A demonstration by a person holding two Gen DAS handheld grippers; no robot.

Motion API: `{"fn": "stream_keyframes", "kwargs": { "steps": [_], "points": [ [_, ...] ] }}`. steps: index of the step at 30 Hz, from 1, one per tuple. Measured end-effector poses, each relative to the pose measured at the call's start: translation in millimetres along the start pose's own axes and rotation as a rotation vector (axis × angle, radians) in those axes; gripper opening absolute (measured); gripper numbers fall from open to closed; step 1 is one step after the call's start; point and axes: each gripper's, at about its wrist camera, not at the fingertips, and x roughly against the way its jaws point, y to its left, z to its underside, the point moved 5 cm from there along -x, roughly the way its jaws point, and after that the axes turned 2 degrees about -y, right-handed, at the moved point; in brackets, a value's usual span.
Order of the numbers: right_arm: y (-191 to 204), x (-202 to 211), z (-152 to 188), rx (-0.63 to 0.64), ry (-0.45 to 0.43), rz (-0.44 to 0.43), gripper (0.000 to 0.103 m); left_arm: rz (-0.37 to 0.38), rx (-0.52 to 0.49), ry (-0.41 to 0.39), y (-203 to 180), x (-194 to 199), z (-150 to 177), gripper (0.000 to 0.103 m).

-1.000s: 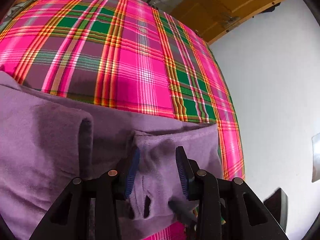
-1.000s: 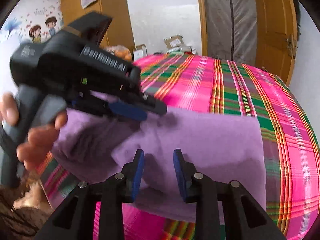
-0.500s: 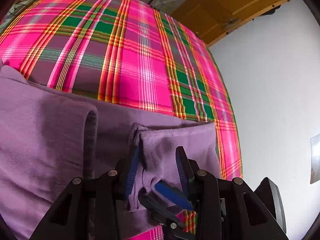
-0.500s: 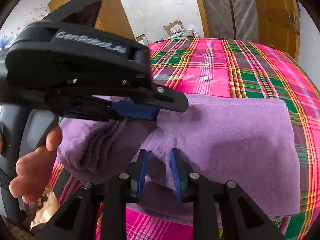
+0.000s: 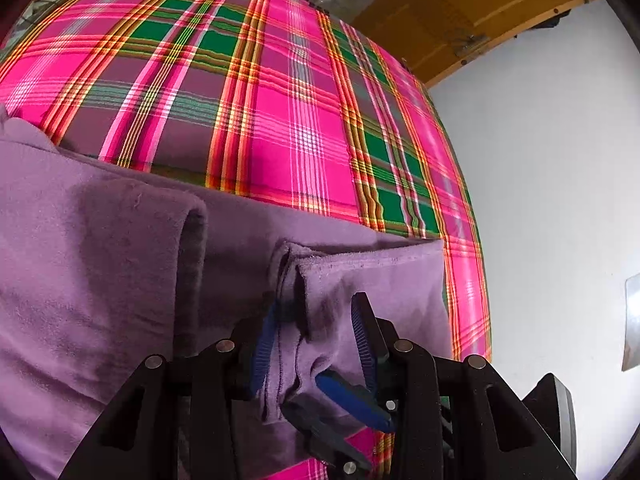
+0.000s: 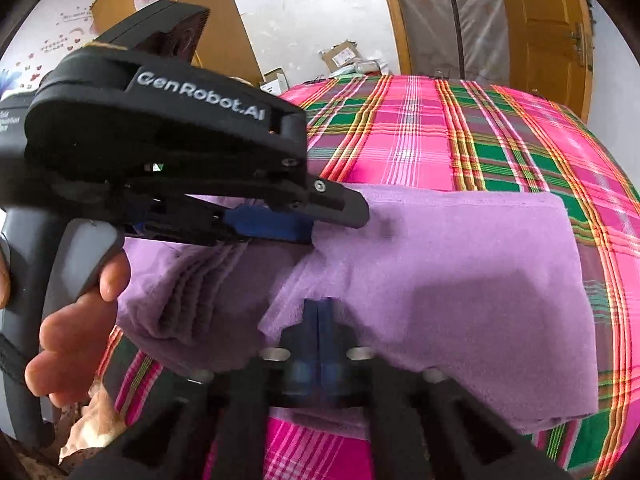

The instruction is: Fold clothes

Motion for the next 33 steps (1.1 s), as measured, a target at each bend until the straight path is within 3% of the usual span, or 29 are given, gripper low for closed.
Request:
{"fn": "stream_keyframes", "kwargs": {
  "steps": [3,5,11,13,15,20,21,22,23,33],
  "points": [
    [2.2,2.4,1.8,-0.011,0.001,-0.049,0.000,0.000,0.002,0.000,0.7,0.0,0.1,0.038],
    [5.0,5.1,1.8,-0.033,0.005,-0.130,0.000,-0.001,0.004,0.000,1.1,0.0,0.1,0.038],
    [0.9,-1.0,-5.8,-0.051,0.000,-0.068,0.005,-0.001,0.008,-0.001,2.5,-0.1,0.2,0.038],
    [3.2,-5.2,-7.6,-0.042,0.005,-0.048,0.018,-0.002,0.010,0.000,3.3,0.0,0.4,0.038],
    [5.5,-9.3,-9.4,-0.032,0.009,-0.028,0.021,-0.002,0.011,0.000,4.2,0.0,0.7,0.038],
    [10.8,-18.2,-13.1,-0.012,0.019,0.016,0.021,-0.001,0.008,0.003,4.2,1.5,1.6,0.038],
    [10.4,-15.0,-10.3,-0.027,0.015,-0.002,0.018,0.000,0.010,0.003,4.7,1.8,1.5,0.038],
    [9.9,-12.1,-8.4,-0.040,0.012,-0.018,0.006,0.001,0.011,0.004,5.1,2.0,1.3,0.038],
    [9.0,-10.3,-9.3,-0.046,0.011,-0.029,0.004,0.001,0.011,0.005,5.3,2.0,1.2,0.038],
    [20.9,-12.6,-3.1,0.009,0.061,-0.110,0.003,0.004,0.030,0.003,11.7,5.4,-0.7,0.038]
  ]
}}
